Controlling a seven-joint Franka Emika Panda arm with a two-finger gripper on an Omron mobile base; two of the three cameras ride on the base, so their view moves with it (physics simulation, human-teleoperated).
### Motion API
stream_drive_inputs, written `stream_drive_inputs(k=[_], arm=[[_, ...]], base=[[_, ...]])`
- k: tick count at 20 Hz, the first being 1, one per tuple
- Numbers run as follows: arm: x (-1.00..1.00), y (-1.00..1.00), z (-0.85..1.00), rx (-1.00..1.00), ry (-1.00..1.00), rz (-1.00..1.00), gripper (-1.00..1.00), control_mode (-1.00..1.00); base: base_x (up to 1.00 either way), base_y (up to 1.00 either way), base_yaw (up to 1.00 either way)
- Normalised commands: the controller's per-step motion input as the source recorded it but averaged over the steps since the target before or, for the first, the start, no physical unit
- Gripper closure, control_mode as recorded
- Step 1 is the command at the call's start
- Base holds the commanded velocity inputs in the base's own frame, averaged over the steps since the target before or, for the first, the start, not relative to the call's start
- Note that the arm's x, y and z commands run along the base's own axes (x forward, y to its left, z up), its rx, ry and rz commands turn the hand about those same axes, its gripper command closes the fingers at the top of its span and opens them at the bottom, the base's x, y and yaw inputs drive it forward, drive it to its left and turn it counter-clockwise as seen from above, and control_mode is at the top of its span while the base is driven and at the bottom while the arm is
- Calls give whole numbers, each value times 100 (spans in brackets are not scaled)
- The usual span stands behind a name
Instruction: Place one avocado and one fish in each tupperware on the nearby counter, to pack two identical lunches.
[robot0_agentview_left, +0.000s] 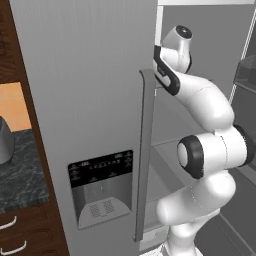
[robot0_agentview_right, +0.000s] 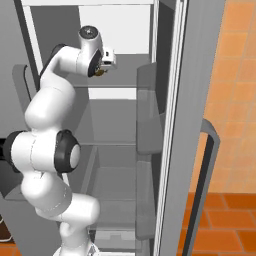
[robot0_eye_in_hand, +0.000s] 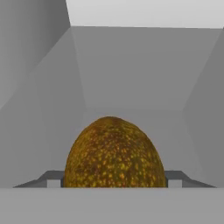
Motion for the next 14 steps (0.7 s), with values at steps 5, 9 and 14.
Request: stream_drive_inputs(k=[5,9,14], arm=[[-94,-26,3,0,-11,-2,100,-100],[-100,-30,-1,0,-12,-2,100,-100],[-100,-20,-35,-3,8,-7,100,-100]], base=[[0,0,0],[0,0,0],[0,0,0]])
